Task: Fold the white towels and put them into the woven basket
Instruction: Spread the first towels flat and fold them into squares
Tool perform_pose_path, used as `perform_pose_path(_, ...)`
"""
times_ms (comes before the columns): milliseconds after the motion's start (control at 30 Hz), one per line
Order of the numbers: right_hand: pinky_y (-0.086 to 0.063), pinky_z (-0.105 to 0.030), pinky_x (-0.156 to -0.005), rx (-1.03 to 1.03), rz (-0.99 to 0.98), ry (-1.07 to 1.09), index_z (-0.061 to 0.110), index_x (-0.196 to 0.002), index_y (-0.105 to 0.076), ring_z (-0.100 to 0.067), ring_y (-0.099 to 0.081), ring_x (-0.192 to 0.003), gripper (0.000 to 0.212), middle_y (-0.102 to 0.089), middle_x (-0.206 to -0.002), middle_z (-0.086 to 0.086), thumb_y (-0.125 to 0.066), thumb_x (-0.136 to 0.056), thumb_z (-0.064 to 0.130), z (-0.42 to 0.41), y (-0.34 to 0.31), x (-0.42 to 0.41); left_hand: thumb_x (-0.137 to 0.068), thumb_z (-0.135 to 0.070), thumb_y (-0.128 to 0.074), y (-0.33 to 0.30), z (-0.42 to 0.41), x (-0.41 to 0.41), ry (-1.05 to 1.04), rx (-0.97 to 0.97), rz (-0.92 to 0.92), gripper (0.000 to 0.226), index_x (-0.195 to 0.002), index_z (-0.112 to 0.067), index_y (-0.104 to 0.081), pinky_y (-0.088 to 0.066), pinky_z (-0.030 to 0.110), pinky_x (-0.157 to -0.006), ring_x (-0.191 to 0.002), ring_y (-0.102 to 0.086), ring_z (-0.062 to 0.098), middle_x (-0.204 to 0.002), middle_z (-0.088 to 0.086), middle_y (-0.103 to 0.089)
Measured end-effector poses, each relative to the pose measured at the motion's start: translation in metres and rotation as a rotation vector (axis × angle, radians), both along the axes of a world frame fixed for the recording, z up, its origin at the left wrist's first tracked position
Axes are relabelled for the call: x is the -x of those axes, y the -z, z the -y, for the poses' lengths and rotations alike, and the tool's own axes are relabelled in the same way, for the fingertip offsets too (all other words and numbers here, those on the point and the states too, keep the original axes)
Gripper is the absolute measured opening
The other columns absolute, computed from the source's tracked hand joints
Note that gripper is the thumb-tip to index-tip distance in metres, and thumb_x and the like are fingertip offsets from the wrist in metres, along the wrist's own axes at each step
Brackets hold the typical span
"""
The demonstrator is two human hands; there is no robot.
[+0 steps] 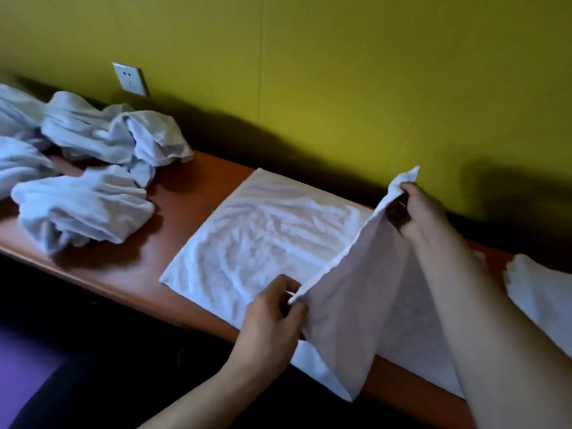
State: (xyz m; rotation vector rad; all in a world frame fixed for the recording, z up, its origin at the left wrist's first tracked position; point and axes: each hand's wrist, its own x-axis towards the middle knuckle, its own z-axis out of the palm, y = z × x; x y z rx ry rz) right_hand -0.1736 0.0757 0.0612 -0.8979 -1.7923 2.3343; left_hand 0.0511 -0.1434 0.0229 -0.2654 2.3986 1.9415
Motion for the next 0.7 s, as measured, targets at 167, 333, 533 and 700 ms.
perform_pose_path(167,-0.053,-0.032,-0.061,-0.070,0.008,-0.066,0.012,-0.075,-0.060,-0.017,-0.063,-0.068,0.019,-0.064,-0.080,-0.008,-0.065,-0.093,0.014,0.093,-0.005,0.032,-0.104,-0.026,-0.047,0.001,0.064,0.015,-0.146,-0.071,0.034,0.039,-0.077,0.001,-0.053,-0.061,0.050,-0.067,-0.060,-0.072,0.026,-0.064,0.013,-0.059)
perform_pose_path(333,-0.056,-0.042,-0.087,-0.126,0.012,-0.151,0.011,-0.071,-0.062,-0.024,-0.066,-0.079,0.021,-0.067,-0.083,-0.010,-0.066,-0.091,0.016,0.167,0.008,0.063,-0.104,-0.027,-0.049,0.015,0.127,0.027,-0.286,0.078,0.037,0.036,-0.075,-0.009,-0.061,-0.062,0.047,-0.069,-0.053,-0.072,0.022,-0.056,0.005,-0.066)
perform_pose_path(533,-0.059,-0.043,-0.085,-0.175,0.028,-0.257,0.017,-0.087,-0.066,-0.024,-0.069,-0.085,0.005,-0.066,-0.082,-0.004,-0.063,-0.092,0.019,0.230,0.041,0.088,-0.104,-0.029,-0.048,0.037,0.181,0.037,-0.402,0.284,0.107,0.036,-0.078,-0.010,-0.064,-0.058,0.038,-0.066,-0.049,-0.070,0.015,-0.058,0.005,-0.069)
perform_pose_path(700,-0.043,-0.025,-0.049,-0.044,-0.010,-0.355,0.011,-0.103,-0.062,-0.016,-0.051,-0.047,0.014,-0.057,-0.060,-0.005,-0.052,-0.101,0.020,0.243,0.060,0.069,-0.099,-0.033,-0.050,0.072,0.207,0.048,-0.359,0.561,0.208,0.036,-0.070,-0.017,-0.062,-0.051,0.040,-0.072,-0.076,-0.066,0.031,-0.069,0.001,-0.068)
